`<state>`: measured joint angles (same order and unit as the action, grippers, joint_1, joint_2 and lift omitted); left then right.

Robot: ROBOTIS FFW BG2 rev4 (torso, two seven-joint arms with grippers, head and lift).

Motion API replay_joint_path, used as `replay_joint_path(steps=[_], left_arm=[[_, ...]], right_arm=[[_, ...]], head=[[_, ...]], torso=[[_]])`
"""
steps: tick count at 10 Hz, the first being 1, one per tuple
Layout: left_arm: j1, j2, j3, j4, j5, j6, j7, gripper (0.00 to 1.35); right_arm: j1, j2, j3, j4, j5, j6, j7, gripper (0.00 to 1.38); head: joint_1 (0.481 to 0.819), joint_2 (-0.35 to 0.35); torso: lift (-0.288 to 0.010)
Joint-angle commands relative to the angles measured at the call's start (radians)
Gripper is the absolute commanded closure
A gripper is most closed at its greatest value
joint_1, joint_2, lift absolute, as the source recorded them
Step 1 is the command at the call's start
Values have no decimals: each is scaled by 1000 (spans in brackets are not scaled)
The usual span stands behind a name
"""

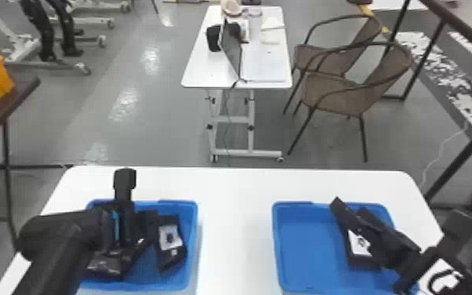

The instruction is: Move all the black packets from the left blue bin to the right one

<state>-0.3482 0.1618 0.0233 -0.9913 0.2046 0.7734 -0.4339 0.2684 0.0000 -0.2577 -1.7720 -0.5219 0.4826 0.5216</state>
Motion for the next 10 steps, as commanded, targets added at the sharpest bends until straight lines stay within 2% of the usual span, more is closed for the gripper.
replay_joint_path(steps=[1,3,4,5,6,7,8,9,10], left_arm=[[49,4,3,-90,32,29,-11,1052],[123,24,4,-210,102,46,-40,1081],[137,32,7,-224,138,61,-59,1081],[137,36,24,-228,191,167,-63,980],[147,39,30,-309,165,265,-43,593],[164,24,49,-418,87,333,4,364],[172,-4,101,-483,22,389,14,361],[169,-7,122,-529,-30,449,12,355],[155,16,121,-536,-45,509,12,357]], right_arm=[[0,1,3,0,-1,5,0,110],[-2,1,3,6,-18,5,0,111],[-2,1,6,11,-21,5,2,111],[-5,1,12,13,-21,5,2,111],[-8,1,17,16,-23,5,3,111],[-8,1,17,16,-24,5,3,111],[-6,1,17,16,-26,5,3,110],[-5,1,17,16,-27,5,3,110],[-5,1,18,17,-27,5,2,110]], head=[[695,12],[695,0],[695,-5],[695,-7],[695,-12],[695,-12],[695,1],[695,19],[695,28]], torso=[[0],[0],[0],[0],[0],[0],[0],[0],[0]])
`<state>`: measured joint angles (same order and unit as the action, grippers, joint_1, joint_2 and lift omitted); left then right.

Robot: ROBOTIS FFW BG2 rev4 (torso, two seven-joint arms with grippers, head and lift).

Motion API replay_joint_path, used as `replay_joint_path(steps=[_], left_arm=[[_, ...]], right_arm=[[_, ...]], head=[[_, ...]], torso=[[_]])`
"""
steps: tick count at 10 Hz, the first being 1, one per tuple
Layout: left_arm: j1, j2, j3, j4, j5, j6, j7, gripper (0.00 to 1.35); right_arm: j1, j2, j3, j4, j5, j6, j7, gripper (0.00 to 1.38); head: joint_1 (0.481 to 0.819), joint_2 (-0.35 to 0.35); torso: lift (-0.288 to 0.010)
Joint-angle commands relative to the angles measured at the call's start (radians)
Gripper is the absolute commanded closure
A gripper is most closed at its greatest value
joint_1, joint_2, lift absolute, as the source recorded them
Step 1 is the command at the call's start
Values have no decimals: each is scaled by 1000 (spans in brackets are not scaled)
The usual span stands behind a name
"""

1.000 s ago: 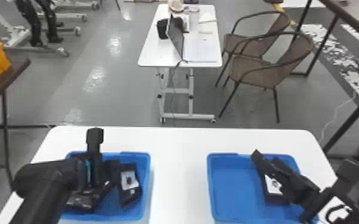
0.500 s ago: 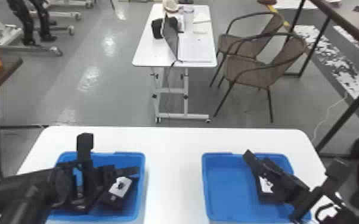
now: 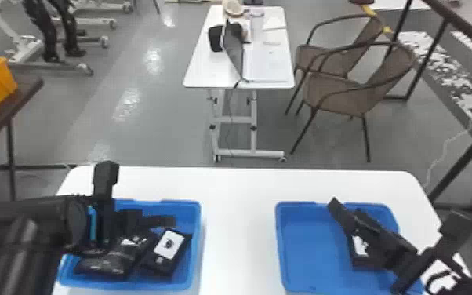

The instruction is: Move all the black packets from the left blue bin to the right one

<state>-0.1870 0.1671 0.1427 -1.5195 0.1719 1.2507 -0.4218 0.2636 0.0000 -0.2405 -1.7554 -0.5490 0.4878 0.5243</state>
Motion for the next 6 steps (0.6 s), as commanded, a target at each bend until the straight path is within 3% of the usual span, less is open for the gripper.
replay_joint_path(steps=[1,2,3,4,5,6], left_arm=[[-16,38,-9,-4,-5,75,0,361],[-19,58,-35,-2,-11,96,0,363],[-20,69,-54,-1,-11,98,0,487],[-22,66,-58,-1,-19,96,-2,504],[-23,57,-52,-2,-31,96,-2,194],[-25,55,-55,-1,-40,96,-3,-2]], right_arm=[[-4,1,4,7,0,0,0,110],[-4,1,7,7,0,0,0,111],[-3,1,7,8,-3,0,0,110],[-3,1,7,14,-9,0,0,110],[-3,1,7,16,-11,0,0,110],[-4,1,10,17,-12,0,0,110]], head=[[695,46],[695,66],[695,80],[695,87],[695,88],[695,88]], torso=[[0],[0],[0],[0],[0],[0]])
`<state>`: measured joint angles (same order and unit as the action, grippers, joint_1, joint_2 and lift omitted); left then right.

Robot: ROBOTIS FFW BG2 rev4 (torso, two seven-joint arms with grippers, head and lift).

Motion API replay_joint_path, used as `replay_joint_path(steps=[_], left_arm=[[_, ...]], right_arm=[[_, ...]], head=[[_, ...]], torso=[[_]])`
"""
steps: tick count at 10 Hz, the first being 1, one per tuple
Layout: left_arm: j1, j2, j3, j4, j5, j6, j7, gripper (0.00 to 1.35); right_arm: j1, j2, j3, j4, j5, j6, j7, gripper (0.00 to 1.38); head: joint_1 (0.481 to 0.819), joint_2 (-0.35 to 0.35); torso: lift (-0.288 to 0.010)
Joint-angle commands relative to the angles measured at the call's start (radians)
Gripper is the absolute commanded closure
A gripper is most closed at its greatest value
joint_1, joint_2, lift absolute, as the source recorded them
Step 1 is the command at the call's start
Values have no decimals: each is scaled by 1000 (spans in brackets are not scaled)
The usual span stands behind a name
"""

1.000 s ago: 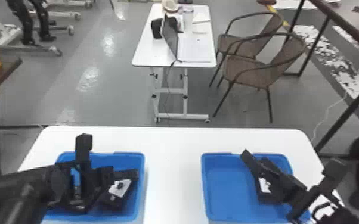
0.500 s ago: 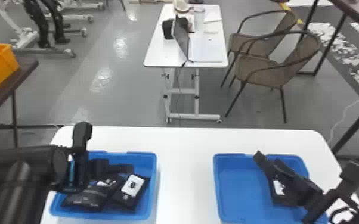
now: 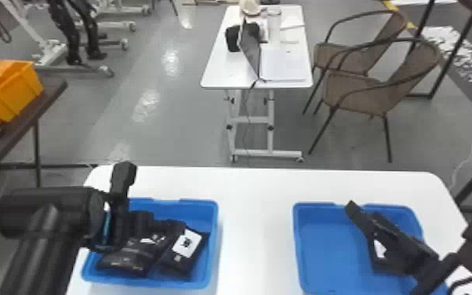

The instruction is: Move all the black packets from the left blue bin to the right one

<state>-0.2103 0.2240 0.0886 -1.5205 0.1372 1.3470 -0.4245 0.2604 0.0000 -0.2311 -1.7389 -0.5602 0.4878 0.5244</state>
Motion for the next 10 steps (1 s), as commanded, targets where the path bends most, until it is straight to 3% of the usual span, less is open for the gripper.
replay_joint_path(steps=[1,3,4,8,10], left_arm=[[-6,0,-9,7,-16,3,-2,-2],[-26,23,-60,-12,-48,38,-106,-2],[-35,29,-84,-50,-61,57,-108,-2],[-26,-29,-49,-17,-234,-20,-175,-2],[-50,-43,-55,63,-300,-74,-221,-2]], right_arm=[[-1,1,3,4,-3,0,0,110],[-1,1,3,1,-6,0,0,110],[-1,1,3,2,-6,0,0,110],[-4,1,7,13,-12,0,3,110],[-4,1,7,15,-14,0,3,111]], head=[[695,88],[695,86],[695,80],[695,72],[695,86]], torso=[[0],[0],[0],[0],[0]])
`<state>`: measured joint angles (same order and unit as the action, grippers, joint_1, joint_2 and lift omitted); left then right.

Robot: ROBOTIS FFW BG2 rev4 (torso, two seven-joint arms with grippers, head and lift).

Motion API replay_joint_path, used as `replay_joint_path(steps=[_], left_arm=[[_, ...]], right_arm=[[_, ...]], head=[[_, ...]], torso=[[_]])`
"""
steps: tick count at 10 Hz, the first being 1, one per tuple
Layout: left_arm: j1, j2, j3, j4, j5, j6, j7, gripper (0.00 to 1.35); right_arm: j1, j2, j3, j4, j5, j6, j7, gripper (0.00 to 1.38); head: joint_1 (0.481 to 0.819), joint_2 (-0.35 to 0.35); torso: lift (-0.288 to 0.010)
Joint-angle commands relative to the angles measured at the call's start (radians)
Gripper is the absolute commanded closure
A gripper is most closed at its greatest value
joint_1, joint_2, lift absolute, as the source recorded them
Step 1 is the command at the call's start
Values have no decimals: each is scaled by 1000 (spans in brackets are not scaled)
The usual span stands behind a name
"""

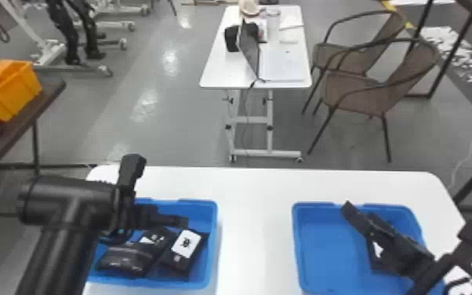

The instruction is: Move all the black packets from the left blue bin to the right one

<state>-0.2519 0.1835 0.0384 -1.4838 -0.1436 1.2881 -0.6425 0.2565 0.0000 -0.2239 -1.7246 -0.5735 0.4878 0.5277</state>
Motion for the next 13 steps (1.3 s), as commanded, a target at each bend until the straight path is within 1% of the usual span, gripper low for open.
replay_joint_path(steps=[1,2,4,5,6,8,10,13], left_arm=[[-27,-4,-22,91,-27,-58,-29,-2],[-47,-9,-31,162,-33,-93,-52,-2],[-75,-22,-43,251,-100,-142,-88,-2],[-92,-29,-43,298,-117,-162,-100,-2],[-109,-32,-57,332,-131,-176,-102,-2],[-138,-47,-69,405,-156,-222,-102,-2],[-171,-50,-95,479,-177,-248,-106,-2],[-211,-58,-109,583,-223,-274,-114,-2]], right_arm=[[0,1,0,2,0,0,2,111],[0,1,0,3,0,0,2,111],[0,1,0,7,-2,0,3,111],[0,1,0,11,-11,0,3,111],[0,1,0,13,-12,0,3,110],[0,1,0,16,-14,0,6,111],[0,1,0,20,-19,0,8,111],[0,1,0,26,-25,0,11,111]], head=[[695,86],[695,82],[695,72],[695,72],[695,72],[695,71],[695,64],[695,64]], torso=[[0],[0],[0],[0],[0],[0],[0],[0]])
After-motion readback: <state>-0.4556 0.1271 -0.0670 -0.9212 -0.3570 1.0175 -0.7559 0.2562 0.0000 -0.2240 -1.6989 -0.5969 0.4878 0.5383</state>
